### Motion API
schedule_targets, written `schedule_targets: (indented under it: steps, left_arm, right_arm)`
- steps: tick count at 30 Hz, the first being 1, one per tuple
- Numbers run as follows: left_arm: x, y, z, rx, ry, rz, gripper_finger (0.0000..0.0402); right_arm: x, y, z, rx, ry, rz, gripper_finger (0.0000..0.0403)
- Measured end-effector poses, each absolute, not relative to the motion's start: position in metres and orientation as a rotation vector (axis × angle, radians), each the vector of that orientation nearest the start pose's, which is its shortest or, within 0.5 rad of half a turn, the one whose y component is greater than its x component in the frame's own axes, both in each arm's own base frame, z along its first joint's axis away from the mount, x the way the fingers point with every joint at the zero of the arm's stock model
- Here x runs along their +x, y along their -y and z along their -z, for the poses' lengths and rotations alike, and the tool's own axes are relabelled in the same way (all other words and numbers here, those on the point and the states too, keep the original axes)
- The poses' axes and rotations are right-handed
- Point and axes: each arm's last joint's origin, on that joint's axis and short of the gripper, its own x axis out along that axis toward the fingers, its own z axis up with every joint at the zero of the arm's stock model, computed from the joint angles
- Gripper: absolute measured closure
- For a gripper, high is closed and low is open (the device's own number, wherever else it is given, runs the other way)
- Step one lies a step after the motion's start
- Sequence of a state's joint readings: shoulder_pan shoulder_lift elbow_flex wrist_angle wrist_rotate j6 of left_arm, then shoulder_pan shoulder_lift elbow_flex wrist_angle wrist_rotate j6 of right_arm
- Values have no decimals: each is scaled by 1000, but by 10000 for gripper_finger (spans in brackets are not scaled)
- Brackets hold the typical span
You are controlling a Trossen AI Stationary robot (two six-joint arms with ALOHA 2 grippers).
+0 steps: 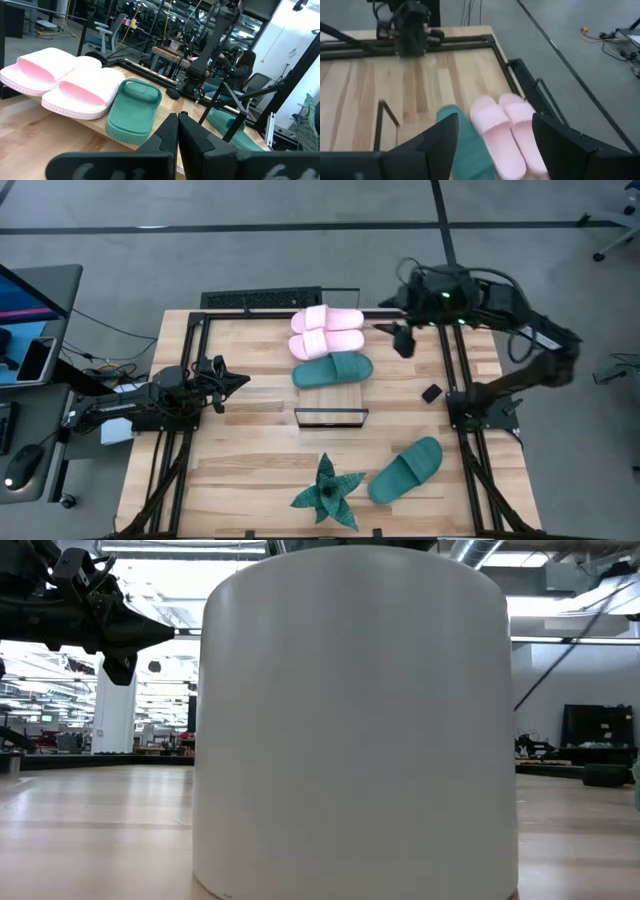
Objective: Pick and place slides into the shelf
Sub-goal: Put the green slipper on the shelf
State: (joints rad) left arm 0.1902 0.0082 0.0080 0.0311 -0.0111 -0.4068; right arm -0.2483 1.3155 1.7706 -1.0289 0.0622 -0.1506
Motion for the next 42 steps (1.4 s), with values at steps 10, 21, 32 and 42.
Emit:
schedule_targets:
  steps: [10,21,32,42]
  left_arm:
    - [96,-19,-169,-402,71,-192,401]
    - [96,-19,-169,-403,71,-192,401]
    - [96,-19,-169,-403,71,-192,401]
    - [96,-19,-169,-402,71,-192,401]
  right_arm:
    - [114,40,-418,-45,-258,196,159]
    - [78,17,-386,375,-232,149,159]
    - [77,13,-385,750,-222,168,159]
    - [87,18,-387,783,-184,238,159]
